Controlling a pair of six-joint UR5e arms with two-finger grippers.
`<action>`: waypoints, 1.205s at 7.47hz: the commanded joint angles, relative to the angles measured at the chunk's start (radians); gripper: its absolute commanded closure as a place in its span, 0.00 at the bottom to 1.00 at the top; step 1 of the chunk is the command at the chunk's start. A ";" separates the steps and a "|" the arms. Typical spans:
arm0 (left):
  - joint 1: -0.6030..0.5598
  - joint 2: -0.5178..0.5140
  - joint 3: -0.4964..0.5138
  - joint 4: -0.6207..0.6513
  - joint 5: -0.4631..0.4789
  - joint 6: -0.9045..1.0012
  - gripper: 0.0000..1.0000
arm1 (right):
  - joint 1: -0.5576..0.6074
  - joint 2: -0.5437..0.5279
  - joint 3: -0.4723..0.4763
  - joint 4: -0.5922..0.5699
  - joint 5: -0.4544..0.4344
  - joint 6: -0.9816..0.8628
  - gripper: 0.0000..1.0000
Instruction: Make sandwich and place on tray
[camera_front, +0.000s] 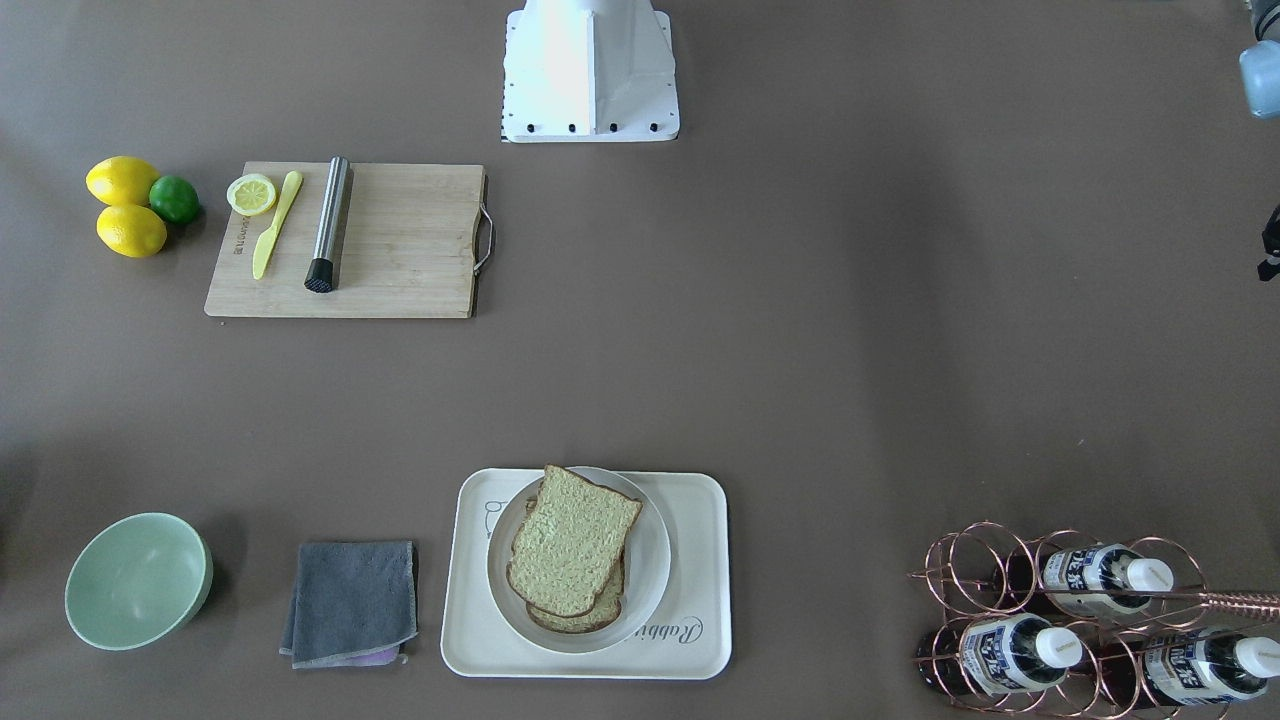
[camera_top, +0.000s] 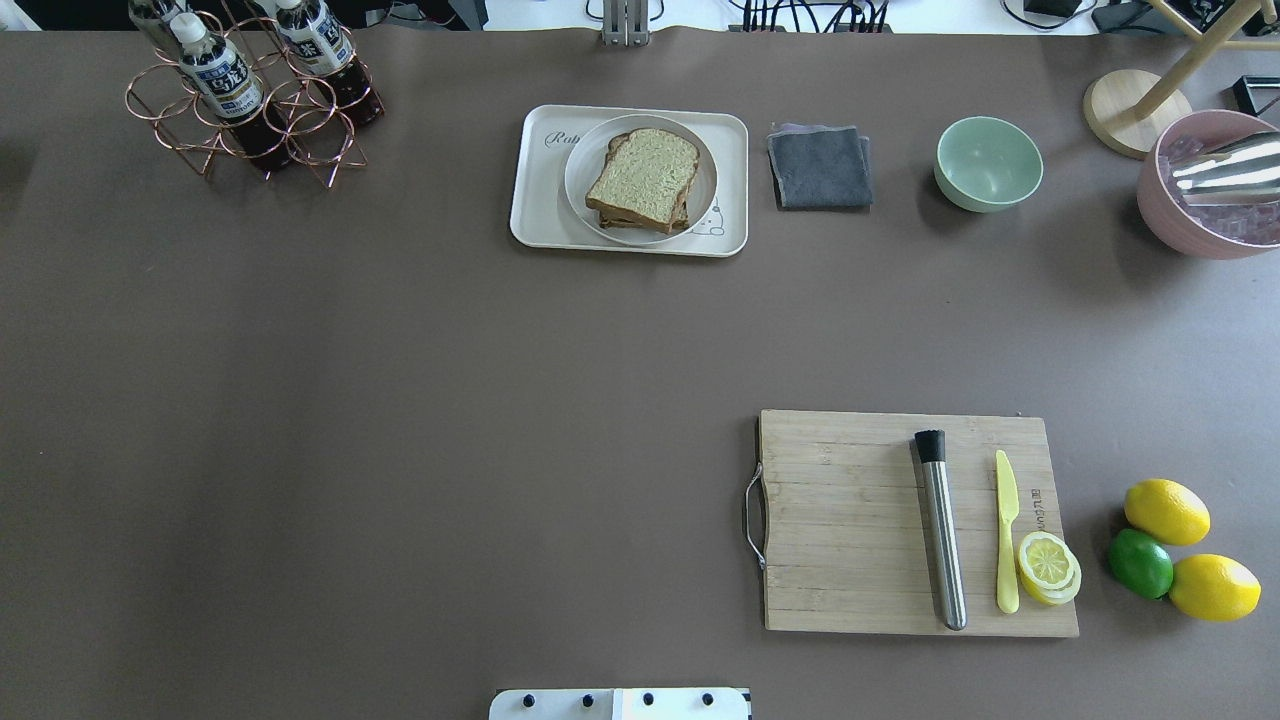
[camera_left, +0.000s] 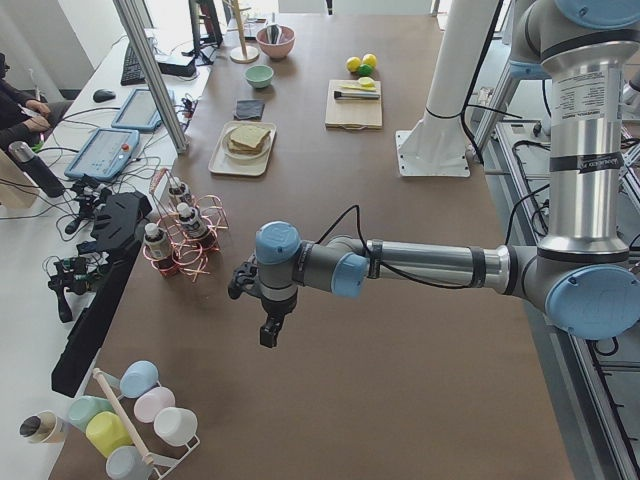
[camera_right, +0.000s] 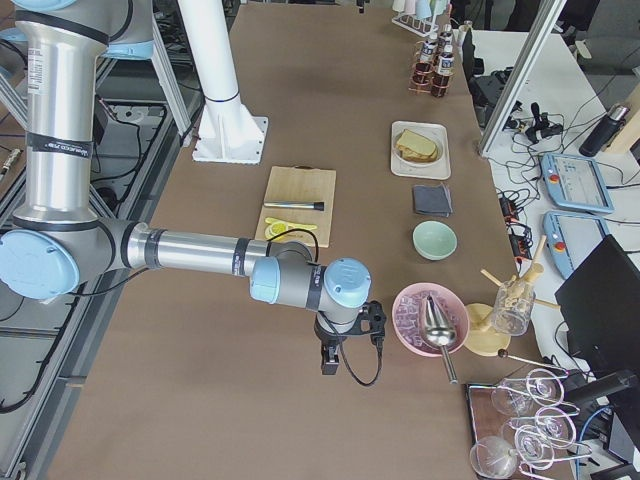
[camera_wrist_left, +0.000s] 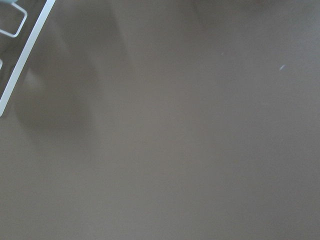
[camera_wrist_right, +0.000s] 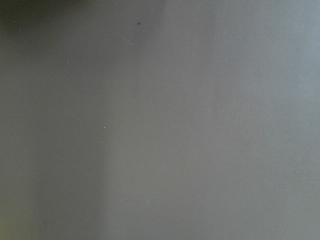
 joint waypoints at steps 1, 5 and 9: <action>-0.043 -0.001 0.008 0.085 -0.001 0.066 0.02 | 0.001 0.001 0.000 0.000 0.001 0.000 0.00; -0.086 0.012 0.026 0.094 -0.007 0.051 0.01 | 0.001 -0.002 0.001 0.000 0.001 0.000 0.00; -0.084 0.028 0.027 0.096 -0.009 0.051 0.01 | 0.001 -0.002 0.003 0.000 0.003 0.000 0.00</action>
